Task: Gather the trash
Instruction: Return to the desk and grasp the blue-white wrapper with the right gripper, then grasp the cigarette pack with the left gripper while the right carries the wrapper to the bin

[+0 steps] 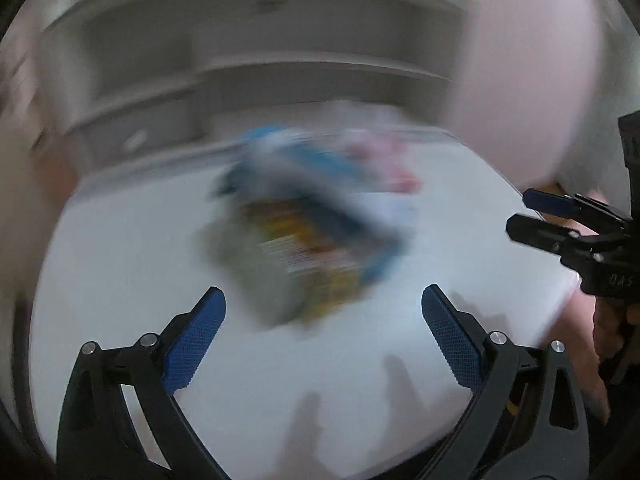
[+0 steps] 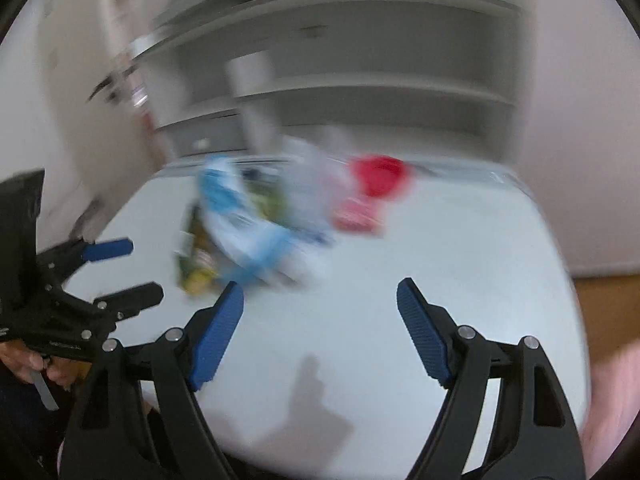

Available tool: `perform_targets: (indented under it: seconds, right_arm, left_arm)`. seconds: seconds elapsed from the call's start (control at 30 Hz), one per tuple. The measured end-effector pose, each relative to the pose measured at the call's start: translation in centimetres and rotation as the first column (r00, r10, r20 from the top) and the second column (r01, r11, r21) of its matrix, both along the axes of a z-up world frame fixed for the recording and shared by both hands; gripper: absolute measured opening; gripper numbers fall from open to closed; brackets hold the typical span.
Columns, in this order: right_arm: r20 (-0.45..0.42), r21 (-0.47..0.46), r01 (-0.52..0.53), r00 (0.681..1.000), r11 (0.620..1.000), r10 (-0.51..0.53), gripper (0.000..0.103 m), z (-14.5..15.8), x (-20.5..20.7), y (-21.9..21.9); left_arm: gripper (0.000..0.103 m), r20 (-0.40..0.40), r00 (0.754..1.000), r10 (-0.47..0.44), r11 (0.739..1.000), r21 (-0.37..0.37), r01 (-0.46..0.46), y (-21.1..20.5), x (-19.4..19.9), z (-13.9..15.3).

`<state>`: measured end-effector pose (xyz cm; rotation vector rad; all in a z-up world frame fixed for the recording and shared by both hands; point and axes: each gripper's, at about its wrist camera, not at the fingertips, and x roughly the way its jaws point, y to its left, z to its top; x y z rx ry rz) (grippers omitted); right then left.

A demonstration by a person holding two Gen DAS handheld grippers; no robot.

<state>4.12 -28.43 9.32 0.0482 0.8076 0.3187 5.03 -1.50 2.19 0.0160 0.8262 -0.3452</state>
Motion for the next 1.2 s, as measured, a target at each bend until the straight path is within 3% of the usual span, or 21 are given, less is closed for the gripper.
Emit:
perform_targets:
  seconds: [0.1, 0.17, 0.37, 0.4, 0.43, 0.5, 0.53, 0.63, 0.87, 1.2]
  right_arm:
    - [-0.018, -0.046, -0.112, 0.994, 0.993, 0.111, 0.076, 0.2, 3.3, 5.7]
    - [-0.046, -0.075, -0.17, 0.985, 0.983, 0.167, 0.076, -0.2, 5.2, 8.3]
    - [-0.086, -0.119, -0.2, 0.978, 0.973, 0.19, 0.073, -1.5, 8.5, 11.7]
    - [-0.104, -0.12, -0.207, 0.975, 0.971, 0.195, 0.053, -1.8, 8.9, 11.9]
    - [-0.134, -0.108, -0.225, 0.968, 0.968, 0.211, 0.043, -2.2, 9.7, 11.9]
    - [-0.116, -0.085, -0.204, 0.974, 0.975, 0.194, 0.029, -1.4, 9.5, 11.7]
    - [-0.085, -0.087, -0.182, 0.981, 0.98, 0.174, 0.027, -0.5, 9.2, 11.3]
    - [-0.024, -0.018, -0.139, 0.99, 0.99, 0.138, 0.027, 1.5, 7.6, 8.9]
    - [-0.005, 0.059, -0.079, 0.997, 0.995, 0.08, 0.027, 2.5, 3.4, 3.7]
    - [-0.016, 0.115, -0.031, 0.999, 0.993, 0.033, 0.027, 1.2, -0.8, -0.9]
  left_arm:
    - [0.095, -0.1, 0.991, 0.091, 0.995, -0.041, -0.095, 4.5, 0.9, -1.6]
    - [0.095, -0.118, 0.986, 0.12, 0.99, -0.057, -0.127, 6.1, 1.1, -2.0]
    - [0.095, -0.159, 0.98, 0.119, 0.987, -0.088, -0.134, 7.0, 0.5, -3.0]
    - [0.095, -0.164, 0.98, 0.115, 0.987, -0.092, -0.131, 6.7, 0.2, -3.2]
    - [0.095, -0.17, 0.979, 0.112, 0.987, -0.098, -0.13, 6.4, 0.5, -3.3]
    - [0.095, -0.18, 0.978, 0.104, 0.986, -0.112, -0.125, 6.1, 1.0, -3.2]
    - [0.095, -0.181, 0.979, 0.095, 0.986, -0.121, -0.118, 5.6, 1.5, -3.1]
    - [0.095, -0.169, 0.982, 0.089, 0.985, -0.128, -0.112, 4.1, 2.5, -2.5]
    - [0.095, -0.177, 0.976, 0.124, 0.988, -0.067, -0.137, 0.8, 5.7, -2.5]
    - [0.094, -0.235, 0.951, 0.201, 0.979, 0.025, -0.201, 2.7, 8.3, -5.1]
